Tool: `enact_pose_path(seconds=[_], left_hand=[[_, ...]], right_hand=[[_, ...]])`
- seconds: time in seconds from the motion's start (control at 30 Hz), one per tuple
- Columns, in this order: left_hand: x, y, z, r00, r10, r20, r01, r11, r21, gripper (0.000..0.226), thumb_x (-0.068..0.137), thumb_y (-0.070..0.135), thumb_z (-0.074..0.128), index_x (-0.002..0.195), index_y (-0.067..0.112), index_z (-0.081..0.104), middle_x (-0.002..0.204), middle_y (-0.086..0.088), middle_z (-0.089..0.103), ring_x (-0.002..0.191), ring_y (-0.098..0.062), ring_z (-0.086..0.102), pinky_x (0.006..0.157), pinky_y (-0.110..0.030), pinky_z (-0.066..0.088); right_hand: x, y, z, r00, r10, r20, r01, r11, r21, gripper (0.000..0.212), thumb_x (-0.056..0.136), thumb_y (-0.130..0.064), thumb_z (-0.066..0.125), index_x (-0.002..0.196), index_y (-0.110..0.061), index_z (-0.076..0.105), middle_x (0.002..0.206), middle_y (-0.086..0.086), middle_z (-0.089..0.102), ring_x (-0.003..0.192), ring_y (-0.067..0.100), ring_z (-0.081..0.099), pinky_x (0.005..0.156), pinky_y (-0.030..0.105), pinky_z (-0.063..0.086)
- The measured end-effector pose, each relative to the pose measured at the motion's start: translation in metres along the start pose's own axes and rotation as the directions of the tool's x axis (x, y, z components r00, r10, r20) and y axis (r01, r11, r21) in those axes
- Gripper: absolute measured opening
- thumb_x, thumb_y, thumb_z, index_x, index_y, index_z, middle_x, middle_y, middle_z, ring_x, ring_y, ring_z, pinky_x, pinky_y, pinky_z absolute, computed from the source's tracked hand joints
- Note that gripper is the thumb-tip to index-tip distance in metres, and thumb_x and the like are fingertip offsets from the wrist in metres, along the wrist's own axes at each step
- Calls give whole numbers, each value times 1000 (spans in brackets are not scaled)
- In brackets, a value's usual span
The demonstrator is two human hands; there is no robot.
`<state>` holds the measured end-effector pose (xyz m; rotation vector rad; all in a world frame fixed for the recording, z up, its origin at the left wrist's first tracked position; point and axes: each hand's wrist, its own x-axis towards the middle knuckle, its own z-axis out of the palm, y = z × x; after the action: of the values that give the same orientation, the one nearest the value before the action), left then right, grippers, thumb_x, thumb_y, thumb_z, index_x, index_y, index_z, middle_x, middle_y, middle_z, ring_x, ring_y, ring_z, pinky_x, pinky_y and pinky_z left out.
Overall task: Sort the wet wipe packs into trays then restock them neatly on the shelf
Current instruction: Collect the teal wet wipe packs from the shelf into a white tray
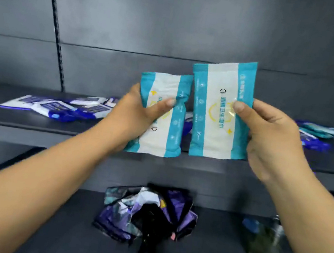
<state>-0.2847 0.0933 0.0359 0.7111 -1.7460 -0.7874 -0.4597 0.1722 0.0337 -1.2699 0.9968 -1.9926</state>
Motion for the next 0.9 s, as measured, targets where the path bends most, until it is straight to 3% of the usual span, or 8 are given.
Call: enact_pose_path(seconds=[0.13,0.3,0.5,0.6,0.67,0.77,0.83,0.9], left_hand=[[-102,-39,-32,927,-349,138,371,908,-196,9,90,18,56,99,17,58,80,8,71,65,-5,66,58,-23,54],[-215,-106,-39,697,-696,171,713,647,-271,19,91,1,48,92,20,49,87,-1,64,72,-14,63,67,-31,53],[-336,-186,-32,486,-858,166,866,448,-221,17,89,4,56,100,16,59,106,-11,66,94,-26,62,87,-41,49],[-399,-229,-19,333,-937,109,939,319,-127,21,75,25,70,92,14,66,106,-21,66,99,-35,61,95,-53,45],[-438,-257,-2,228,-969,91,972,223,-69,32,67,35,67,88,12,66,98,-22,67,90,-31,60,88,-50,47],[-484,-293,27,141,-989,49,990,142,0,11,82,20,66,80,12,59,78,-15,59,73,-23,52,67,-33,41],[-512,-324,46,109,-993,36,993,110,36,6,87,10,61,85,12,55,82,-14,57,74,-21,52,66,-29,40],[-536,-357,64,81,-997,8,994,82,77,19,87,8,61,101,7,48,90,-14,57,70,-19,52,60,-20,41]], right_hand=[[-93,37,17,976,217,-23,-217,976,-4,16,85,-4,58,78,-12,69,75,0,73,67,13,69,70,31,58],[-191,110,15,839,535,-95,-542,838,-66,14,87,-5,58,78,-12,67,72,-2,73,64,10,68,65,25,57],[-291,217,-17,551,812,-190,-833,546,-84,13,89,-9,56,83,-15,67,73,-3,72,64,12,67,67,29,55],[-347,273,-47,369,886,-281,-930,352,-111,16,90,-9,55,78,-15,63,77,3,68,65,17,65,69,32,52],[-386,309,-68,258,900,-352,-965,226,-130,18,90,-8,55,75,-16,61,84,10,67,75,26,64,79,41,51],[-446,370,-107,131,880,-456,-986,69,-150,16,88,-11,60,73,-18,63,95,16,66,94,35,62,93,56,46],[-475,402,-120,71,872,-484,-990,4,-138,7,87,-14,61,83,-11,66,95,15,64,97,33,61,92,50,48],[-486,427,-120,59,857,-513,-990,-14,-138,16,89,-11,59,101,-3,65,91,11,59,87,22,57,76,27,48]])
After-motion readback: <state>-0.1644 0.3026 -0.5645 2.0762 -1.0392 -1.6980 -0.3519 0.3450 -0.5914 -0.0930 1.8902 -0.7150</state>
